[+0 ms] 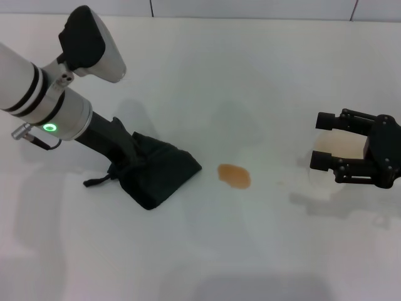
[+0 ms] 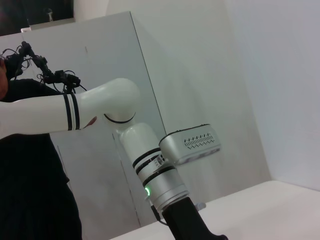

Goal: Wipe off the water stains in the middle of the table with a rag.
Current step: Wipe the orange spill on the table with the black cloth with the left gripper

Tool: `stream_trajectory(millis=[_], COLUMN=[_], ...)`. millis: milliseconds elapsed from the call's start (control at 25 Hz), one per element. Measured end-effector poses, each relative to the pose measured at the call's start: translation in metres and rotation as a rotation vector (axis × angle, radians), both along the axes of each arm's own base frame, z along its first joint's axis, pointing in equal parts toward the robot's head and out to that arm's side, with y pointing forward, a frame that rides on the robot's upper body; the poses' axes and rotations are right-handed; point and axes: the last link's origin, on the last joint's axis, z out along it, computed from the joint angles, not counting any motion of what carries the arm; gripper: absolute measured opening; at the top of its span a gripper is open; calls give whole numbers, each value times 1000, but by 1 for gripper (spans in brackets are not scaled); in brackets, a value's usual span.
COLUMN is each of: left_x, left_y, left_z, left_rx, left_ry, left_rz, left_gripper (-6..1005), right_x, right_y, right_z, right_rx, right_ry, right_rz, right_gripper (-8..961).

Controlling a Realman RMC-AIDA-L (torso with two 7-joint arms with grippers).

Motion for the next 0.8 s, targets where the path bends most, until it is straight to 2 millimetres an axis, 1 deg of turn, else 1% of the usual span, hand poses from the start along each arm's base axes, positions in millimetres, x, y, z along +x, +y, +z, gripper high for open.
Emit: stream_trajectory(millis=[120, 280, 440, 560, 680, 800], left_x=[2, 0, 3, 9, 15, 21], left_y=[1, 3, 4, 6, 6, 8], left_z=[0, 0, 0, -1, -4, -10], left_rx=[5, 26, 32, 42, 45, 49], left_ry=[6, 27, 7, -32, -76, -111], left_rz=[-21, -52, -73, -88, -111, -136], left_gripper=[126, 94, 63, 39, 38, 36], right_x=[0, -1, -1, -2, -2, -2], right_y=[0, 1, 1, 2, 2, 2], right_z=[0, 1, 1, 1, 2, 2], right_rx=[-2, -1, 0, 2, 6, 7], right_ry=[1, 3, 4, 6, 11, 11], right_rz=[-1, -2, -3, -2, -2, -2], right_gripper=[829, 822, 814, 809, 803, 798])
